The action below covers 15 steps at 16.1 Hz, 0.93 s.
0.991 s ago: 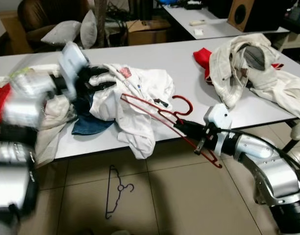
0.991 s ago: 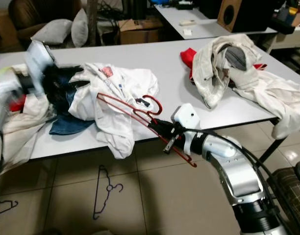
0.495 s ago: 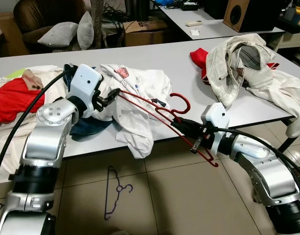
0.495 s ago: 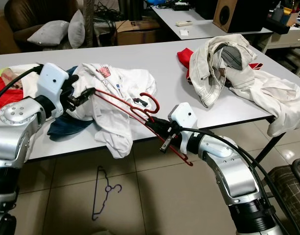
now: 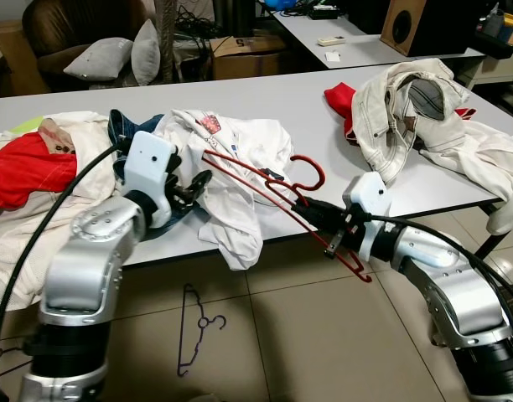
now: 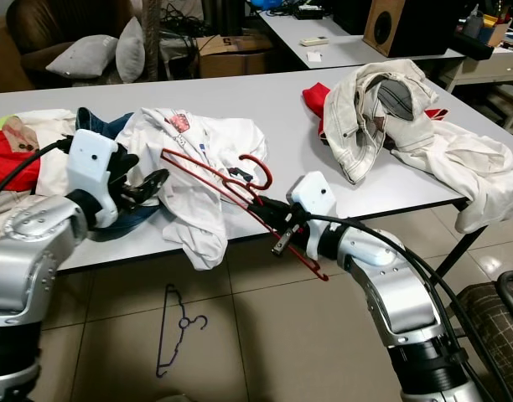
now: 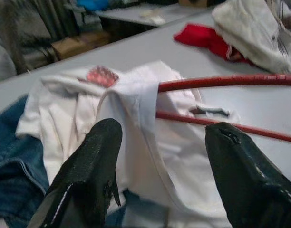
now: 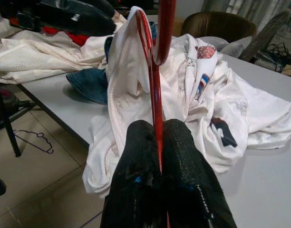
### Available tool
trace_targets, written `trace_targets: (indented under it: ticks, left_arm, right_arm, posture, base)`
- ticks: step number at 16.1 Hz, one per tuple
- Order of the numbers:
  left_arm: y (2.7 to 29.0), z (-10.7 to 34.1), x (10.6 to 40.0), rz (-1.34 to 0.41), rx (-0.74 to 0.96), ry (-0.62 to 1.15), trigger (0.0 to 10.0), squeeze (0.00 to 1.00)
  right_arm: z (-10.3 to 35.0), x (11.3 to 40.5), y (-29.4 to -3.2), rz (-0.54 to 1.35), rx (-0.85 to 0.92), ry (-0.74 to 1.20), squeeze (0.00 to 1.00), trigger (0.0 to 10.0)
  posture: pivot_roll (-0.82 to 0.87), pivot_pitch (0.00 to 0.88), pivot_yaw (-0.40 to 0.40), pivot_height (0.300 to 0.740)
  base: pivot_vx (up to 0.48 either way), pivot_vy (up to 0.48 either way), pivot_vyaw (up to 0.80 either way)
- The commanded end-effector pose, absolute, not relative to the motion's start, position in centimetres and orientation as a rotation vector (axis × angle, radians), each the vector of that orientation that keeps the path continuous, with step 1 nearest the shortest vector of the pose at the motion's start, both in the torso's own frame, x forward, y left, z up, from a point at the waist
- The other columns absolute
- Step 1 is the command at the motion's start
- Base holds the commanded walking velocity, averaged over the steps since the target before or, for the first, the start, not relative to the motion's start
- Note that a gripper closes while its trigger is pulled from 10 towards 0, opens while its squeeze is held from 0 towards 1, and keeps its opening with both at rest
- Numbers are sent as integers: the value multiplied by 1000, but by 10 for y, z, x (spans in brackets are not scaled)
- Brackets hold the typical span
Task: Hang hanger
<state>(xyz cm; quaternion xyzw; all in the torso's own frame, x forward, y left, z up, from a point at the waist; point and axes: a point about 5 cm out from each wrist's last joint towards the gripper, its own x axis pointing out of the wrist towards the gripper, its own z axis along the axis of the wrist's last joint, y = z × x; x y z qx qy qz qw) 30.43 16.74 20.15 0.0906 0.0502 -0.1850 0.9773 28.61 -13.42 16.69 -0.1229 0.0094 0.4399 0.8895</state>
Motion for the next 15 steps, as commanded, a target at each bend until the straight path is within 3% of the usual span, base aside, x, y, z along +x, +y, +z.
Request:
trace_targets:
  ticks: [1,7,8,9,15]
  left_arm:
    - [169,207,307,-338,208,59,10000,0]
    - [161,204,313,-338,190,79,10000,0]
    - [159,201,315,-325,183,79,2784,0]
    - [159,200,316,-304,187,80,0,0]
    - [168,197,322,-240,172,81,0,0]
  right_arm:
    - [172,288,-133,925,-247,8,0,10000]
    - [173,287,-134,921,-243,0,0,10000]
    - [173,287,-133,922,-242,-1,0,10000]
    - [173,287,-133,923,-241,-1,0,10000]
    - [173,286,-131,928,-238,-3,0,10000]
  posture:
    - [-42,0,20,740]
    - [-44,0,31,740]
    - [-44,0,32,740]
    - [-44,0,33,740]
    - [-43,0,32,740]
  base:
    - [0,0,0]
    - [0,0,0]
    - [0,0,0]
    - [0,0,0]
    - [0,0,0]
